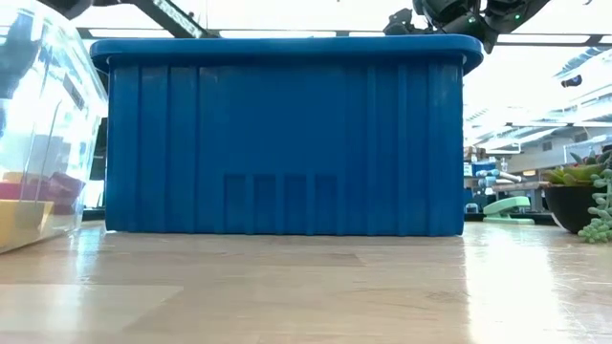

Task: Sort Items/Unsort Items

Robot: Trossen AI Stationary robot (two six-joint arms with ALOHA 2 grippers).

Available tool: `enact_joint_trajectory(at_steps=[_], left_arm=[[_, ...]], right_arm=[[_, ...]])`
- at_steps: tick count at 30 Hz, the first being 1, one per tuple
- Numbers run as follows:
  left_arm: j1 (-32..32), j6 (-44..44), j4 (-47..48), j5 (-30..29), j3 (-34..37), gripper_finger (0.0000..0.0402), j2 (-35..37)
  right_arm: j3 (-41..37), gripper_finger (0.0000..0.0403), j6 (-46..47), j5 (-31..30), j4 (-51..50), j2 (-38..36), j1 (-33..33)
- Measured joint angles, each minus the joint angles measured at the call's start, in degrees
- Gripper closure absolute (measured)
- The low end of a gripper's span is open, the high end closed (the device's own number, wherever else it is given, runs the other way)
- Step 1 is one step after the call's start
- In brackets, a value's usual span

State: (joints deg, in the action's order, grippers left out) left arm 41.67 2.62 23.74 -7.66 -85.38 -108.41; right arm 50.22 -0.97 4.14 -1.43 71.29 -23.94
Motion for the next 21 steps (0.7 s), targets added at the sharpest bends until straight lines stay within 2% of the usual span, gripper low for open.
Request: enact_joint_trajectory(at_steps=[10,16,21], left_arm=[[0.7,-0.1,-3.2,-9.7,0.0,0.0069,-5.8],[0.7,0.4,-1.1,-9.4,0.0,0.0073,-9.3],[0.7,1.7,1.9,-6.3,0.1,0.0073,-10.3]], right_arm=[[0.0,0.0174,1.2,0.0,0.1,1.8,0.0],[0.4,0.0174,-0.6,0.2,1.9,5.9,0.9],[0.0,0.0174,-2.3,-0.4,3.9,6.4,3.8]])
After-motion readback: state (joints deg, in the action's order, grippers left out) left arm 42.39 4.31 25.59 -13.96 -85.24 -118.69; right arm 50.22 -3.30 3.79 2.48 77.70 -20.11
